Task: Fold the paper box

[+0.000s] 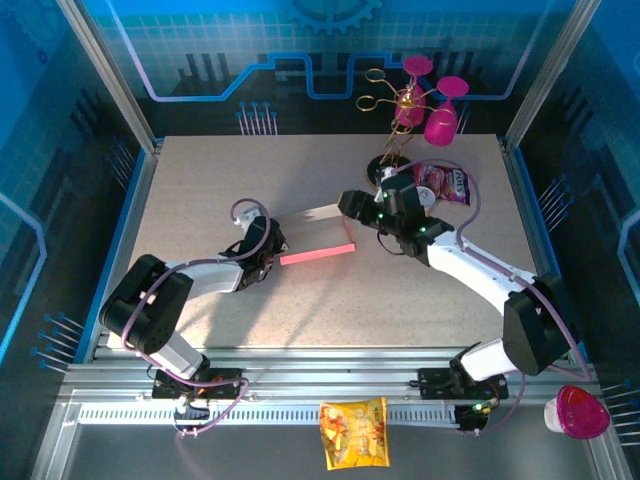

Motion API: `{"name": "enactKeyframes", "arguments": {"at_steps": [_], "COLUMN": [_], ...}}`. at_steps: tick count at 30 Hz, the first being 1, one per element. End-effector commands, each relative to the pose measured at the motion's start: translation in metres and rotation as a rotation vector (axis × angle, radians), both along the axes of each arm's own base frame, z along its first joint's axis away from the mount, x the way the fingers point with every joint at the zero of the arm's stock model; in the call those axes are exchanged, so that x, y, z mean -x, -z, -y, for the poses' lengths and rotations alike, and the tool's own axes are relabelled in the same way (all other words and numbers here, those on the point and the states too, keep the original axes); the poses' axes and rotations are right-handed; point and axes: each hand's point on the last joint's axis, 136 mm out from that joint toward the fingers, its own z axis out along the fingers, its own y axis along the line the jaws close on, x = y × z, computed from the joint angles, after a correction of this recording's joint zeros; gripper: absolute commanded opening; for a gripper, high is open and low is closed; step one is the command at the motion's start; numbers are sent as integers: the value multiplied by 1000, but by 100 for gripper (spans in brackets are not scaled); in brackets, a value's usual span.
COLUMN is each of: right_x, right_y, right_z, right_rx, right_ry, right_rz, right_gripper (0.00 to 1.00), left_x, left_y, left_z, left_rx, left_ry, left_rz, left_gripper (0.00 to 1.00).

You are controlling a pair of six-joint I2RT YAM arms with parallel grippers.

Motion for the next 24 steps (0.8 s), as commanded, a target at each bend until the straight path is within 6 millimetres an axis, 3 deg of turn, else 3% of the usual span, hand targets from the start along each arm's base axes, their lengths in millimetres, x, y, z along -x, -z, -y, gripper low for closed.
{"name": "enactKeyframes", "arguments": {"at_steps": [1, 7, 12, 18, 24], "right_x": [-27, -50, -69, -46, -9], "right_y": [-10, 13, 32, 42, 63], "right_z": [19, 12, 8, -2, 22], "right_rx": [10, 12, -1, 14, 15], "right_ry": [79, 100, 92, 38, 121], "right_rz": [-33, -198, -276, -431, -542], "right_gripper": [67, 65, 66, 65, 64], "left_x": [55, 48, 40, 34, 32], "left_y": [63, 44, 30, 16, 13], "left_z": [-12, -12, 1, 5, 0], "left_rx": [-107, -117, -87, -60, -44], "left_ry": [50, 63, 132, 136, 118], "left_rz": [-277, -211, -139, -110, -103], "left_gripper": [0, 0, 0, 0, 0]}}
